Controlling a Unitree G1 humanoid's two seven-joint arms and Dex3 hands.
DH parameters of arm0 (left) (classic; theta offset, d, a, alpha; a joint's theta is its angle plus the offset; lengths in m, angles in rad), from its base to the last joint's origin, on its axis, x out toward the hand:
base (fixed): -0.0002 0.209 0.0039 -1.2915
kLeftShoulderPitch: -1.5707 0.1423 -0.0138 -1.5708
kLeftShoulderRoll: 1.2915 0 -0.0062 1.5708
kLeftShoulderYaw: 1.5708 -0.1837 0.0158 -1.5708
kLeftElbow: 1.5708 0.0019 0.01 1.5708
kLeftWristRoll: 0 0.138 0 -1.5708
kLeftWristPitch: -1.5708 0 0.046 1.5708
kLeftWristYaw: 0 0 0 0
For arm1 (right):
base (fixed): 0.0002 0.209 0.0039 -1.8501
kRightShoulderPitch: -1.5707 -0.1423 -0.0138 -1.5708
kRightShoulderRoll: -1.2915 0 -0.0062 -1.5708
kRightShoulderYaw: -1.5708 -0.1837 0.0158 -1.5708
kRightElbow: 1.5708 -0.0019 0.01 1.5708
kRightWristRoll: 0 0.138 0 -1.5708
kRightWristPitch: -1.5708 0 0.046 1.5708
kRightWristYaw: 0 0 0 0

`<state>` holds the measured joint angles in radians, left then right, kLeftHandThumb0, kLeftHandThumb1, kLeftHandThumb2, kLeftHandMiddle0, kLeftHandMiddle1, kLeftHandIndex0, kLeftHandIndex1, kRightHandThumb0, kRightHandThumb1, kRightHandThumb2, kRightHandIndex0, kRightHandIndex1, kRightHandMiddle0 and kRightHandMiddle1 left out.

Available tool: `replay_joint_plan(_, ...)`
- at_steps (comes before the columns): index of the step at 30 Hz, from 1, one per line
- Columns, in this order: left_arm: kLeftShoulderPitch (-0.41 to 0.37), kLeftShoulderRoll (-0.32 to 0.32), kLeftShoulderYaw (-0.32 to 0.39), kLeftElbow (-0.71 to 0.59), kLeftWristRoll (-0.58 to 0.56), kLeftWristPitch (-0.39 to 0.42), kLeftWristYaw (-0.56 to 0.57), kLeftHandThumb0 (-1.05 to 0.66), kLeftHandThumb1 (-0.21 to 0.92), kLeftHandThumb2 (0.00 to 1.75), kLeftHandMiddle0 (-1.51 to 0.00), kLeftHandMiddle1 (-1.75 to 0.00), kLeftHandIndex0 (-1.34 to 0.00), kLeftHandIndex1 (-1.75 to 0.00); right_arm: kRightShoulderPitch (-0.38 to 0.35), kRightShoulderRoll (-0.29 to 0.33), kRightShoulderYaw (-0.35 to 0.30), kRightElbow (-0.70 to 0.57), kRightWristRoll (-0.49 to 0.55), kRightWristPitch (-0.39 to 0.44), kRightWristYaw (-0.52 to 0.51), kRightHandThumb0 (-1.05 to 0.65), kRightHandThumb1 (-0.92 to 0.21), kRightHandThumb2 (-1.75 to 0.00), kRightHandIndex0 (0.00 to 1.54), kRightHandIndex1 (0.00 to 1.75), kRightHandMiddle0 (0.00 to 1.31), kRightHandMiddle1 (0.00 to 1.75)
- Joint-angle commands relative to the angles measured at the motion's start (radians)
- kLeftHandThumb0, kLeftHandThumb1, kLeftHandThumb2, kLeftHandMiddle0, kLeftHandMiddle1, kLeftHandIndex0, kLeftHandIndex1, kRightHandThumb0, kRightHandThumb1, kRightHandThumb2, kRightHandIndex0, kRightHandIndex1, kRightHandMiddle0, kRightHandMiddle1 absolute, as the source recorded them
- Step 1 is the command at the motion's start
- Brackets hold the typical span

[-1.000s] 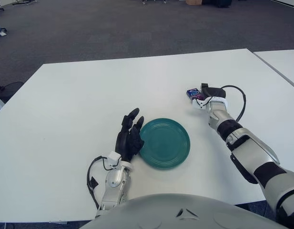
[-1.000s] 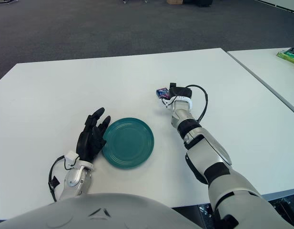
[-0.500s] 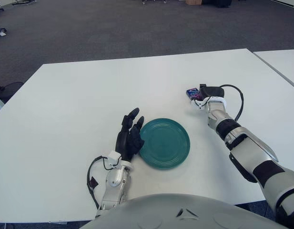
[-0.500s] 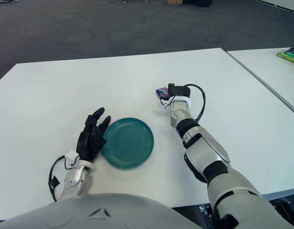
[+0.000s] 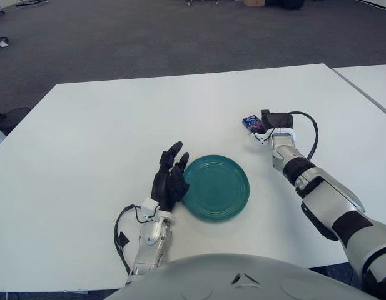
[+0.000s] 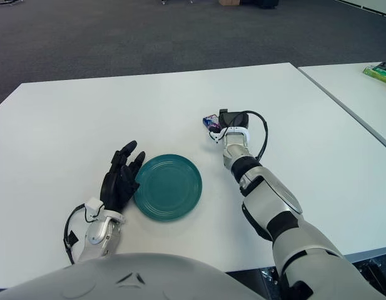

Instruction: Put the gum into the plate.

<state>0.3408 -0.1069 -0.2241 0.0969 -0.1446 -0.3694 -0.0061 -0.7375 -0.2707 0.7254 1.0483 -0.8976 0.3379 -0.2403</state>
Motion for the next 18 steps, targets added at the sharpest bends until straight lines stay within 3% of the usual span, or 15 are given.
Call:
replay_joint_plan(1,0.009,-0.064,-0.017,0.027,-0.002,0.023,0.01,-0.93,0.92,0.95,-0.52,-0.01,-0.15,-0.73,0.037,0.005,0.026,0.015,-0.022,-0.003,0.017,-0.6,-0.92,-0.88,0.63,0.09,0.16,1.29)
replay_joint_plan(7,0.01,-0.067,-0.014,0.027,-0.016,0.016,0.003,-0.93,0.92,0.94,-0.53,-0.01,-0.16,-0.74,0.038,0.004,0.065,0.004,-0.066,0.036,0.049,-0.63,-0.92,-0.87,0.55,0.04,0.02,1.02)
replay_joint_plan(13,0.015,-0.059,-0.019,0.017,-0.009,0.02,0.005,-0.95,0.92,0.93,-0.53,-0.01,-0.17,-0.75,0.035,0.001,0.101,-0.004,-0.105,0.073,0.104,-0.66,-0.92,-0.85,0.49,0.01,0.0,0.77)
replay_joint_plan(18,0.016,-0.056,-0.022,0.013,-0.002,0.024,0.008,-0.95,0.92,0.94,-0.53,-0.01,-0.16,-0.75,0.042,-0.006,0.106,-0.025,-0.117,0.085,0.121,-0.67,-0.92,-0.84,0.47,0.0,0.0,0.68)
